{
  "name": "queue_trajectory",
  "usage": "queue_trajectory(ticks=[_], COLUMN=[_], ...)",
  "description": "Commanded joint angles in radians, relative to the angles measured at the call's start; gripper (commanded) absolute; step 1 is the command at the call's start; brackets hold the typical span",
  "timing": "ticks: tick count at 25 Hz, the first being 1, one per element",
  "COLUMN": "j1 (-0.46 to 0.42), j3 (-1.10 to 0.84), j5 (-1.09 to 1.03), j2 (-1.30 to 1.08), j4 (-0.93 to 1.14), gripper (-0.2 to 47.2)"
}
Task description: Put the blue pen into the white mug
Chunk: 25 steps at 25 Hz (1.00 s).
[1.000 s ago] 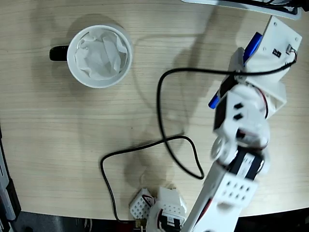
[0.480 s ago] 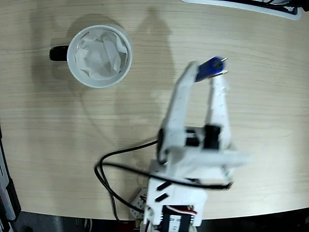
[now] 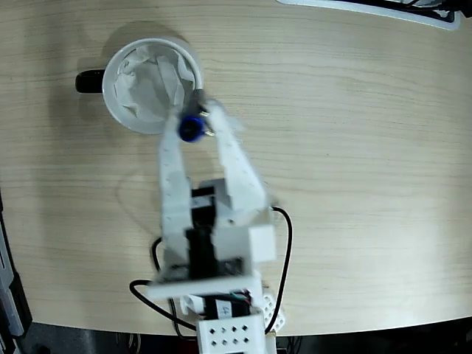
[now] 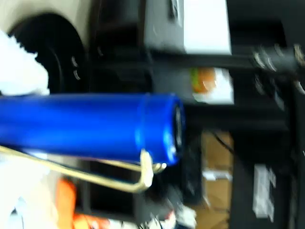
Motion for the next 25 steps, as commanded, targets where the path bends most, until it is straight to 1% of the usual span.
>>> queue_trajectory(ticks=[1,5,10,11,12,14,15,16,20,22,23,24,25], j1=[-0.043,-0.087,-0.132,-0.138,-0.140,-0.143,-0.143,-0.143,-0.129,-0.123,-0.120,-0.118,-0.110], j3=[-0.041,-0.075,-0.101,-0.101,-0.100,-0.097,-0.097,-0.095,-0.069,-0.060,-0.040,-0.014,0.018], j5=[-0.005,-0.005,-0.005,-0.005,-0.003,0.011,0.037,0.057,0.058,0.061,0.075,0.135,0.207], j2=[-0.072,-0.206,-0.276,-0.279,-0.281,-0.279,-0.276,-0.270,-0.253,-0.230,-0.204,-0.166,-0.121], j4=[-0.110,-0.183,-0.195,-0.199,-0.199,-0.201,-0.201,-0.201,-0.204,-0.204,-0.204,-0.204,-0.204], gripper=[0.1,0.1,0.1,1.1,7.7,14.9,17.3,19.1,20.5,20.0,12.5,2.3,0.1])
